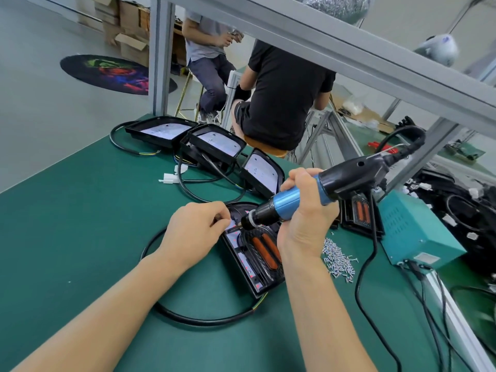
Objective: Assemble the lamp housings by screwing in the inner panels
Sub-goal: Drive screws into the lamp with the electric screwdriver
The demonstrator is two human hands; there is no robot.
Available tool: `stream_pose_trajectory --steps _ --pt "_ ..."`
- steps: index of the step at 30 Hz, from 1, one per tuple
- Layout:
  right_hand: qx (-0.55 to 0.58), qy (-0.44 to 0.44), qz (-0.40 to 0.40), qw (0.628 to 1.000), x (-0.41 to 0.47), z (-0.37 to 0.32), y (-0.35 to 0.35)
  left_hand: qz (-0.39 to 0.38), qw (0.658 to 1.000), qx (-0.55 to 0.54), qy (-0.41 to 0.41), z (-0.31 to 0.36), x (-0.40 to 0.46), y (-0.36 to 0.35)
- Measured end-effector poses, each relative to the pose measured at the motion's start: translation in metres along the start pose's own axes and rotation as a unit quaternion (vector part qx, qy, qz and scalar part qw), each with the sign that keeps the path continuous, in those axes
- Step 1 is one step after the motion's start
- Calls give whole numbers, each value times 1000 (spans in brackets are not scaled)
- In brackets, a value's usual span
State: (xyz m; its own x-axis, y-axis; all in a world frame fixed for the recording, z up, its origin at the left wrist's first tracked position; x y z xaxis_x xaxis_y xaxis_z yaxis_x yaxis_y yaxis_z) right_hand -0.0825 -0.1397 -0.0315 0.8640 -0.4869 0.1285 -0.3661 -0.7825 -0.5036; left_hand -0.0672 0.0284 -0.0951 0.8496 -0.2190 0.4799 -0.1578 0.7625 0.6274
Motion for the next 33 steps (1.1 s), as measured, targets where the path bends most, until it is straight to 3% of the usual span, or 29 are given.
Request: stream_pose_trajectory --steps 7,12,16,21,24,27,30,33 --pt "-6 6 -21 1000 -1 -1 1 -20 999 45 4 1 1 -1" --pt "7 14 -1 1000 -6 -13 9 -78 991 110 16 3 2 -5" --pt "49 61 19 997 -4 -40 30 -42 993 112 24 12 6 3" --pt "83 134 95 983 1 -83 84 -9 998 24 -56 59 29 -12" --pt "89 153 158 971 4 -100 120 -76 991 10 -106 100 49 -52" --pt "82 143 201 966 6 -103 149 -186 967 95 -149 137 65 -108" --pt "70 144 212 964 4 -101 171 -274 934 179 -146 153 68 -152" --pt "97 130 214 963 4 -97 188 -323 918 193 -126 151 65 -172"
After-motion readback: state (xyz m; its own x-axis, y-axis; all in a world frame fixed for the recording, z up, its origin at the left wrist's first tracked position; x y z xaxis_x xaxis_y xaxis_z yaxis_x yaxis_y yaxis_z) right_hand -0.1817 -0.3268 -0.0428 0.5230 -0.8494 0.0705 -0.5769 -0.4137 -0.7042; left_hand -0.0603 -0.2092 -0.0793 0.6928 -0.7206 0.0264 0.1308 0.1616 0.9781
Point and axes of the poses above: each hand's wrist, its own x-axis towards the middle knuckle, its own y-axis out of the back of the hand, z = x × y, the point moved 6 cm from there along x, towards the middle knuckle, and after that the axes turned 10 degrees about -y, right-handed, at the moved point
